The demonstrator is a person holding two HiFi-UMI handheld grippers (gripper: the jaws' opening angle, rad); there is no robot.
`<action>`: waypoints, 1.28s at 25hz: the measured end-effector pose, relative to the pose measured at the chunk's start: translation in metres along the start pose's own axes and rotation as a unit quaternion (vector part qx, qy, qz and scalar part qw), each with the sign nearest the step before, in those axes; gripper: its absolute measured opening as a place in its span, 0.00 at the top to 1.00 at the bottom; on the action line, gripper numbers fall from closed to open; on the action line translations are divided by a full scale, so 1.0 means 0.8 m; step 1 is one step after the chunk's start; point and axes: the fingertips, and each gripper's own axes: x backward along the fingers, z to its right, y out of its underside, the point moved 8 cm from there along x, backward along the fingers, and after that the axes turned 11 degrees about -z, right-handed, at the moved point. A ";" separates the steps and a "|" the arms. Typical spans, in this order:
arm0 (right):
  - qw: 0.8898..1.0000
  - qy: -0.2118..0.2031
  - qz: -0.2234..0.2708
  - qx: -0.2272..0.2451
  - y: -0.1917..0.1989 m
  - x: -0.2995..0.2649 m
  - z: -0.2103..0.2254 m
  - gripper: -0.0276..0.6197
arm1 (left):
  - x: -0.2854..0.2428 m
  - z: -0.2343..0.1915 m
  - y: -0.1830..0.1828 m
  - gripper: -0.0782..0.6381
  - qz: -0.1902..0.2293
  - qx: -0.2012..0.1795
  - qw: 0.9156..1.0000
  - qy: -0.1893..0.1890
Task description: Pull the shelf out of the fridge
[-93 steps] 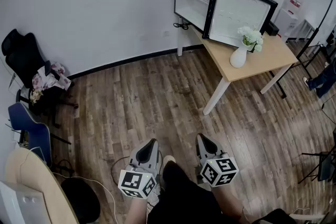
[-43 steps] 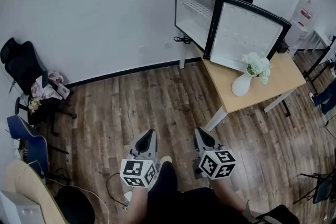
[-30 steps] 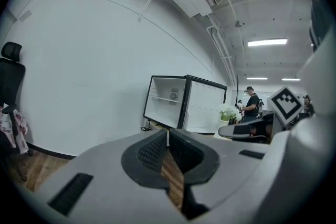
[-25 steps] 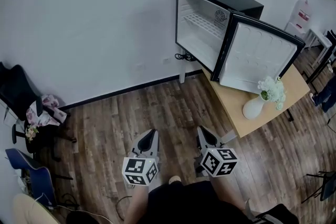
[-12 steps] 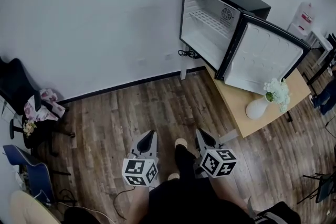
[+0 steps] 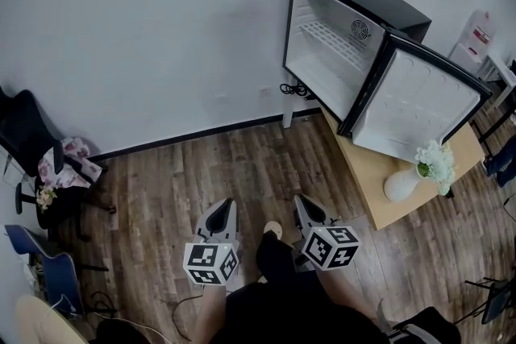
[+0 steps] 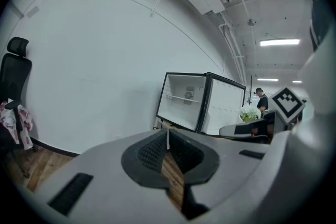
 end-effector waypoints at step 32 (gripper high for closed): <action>1.000 0.015 0.017 -0.009 -0.207 -0.228 0.155 0.97 | -0.316 -0.083 -0.154 0.87 -0.002 -0.023 1.000 0.016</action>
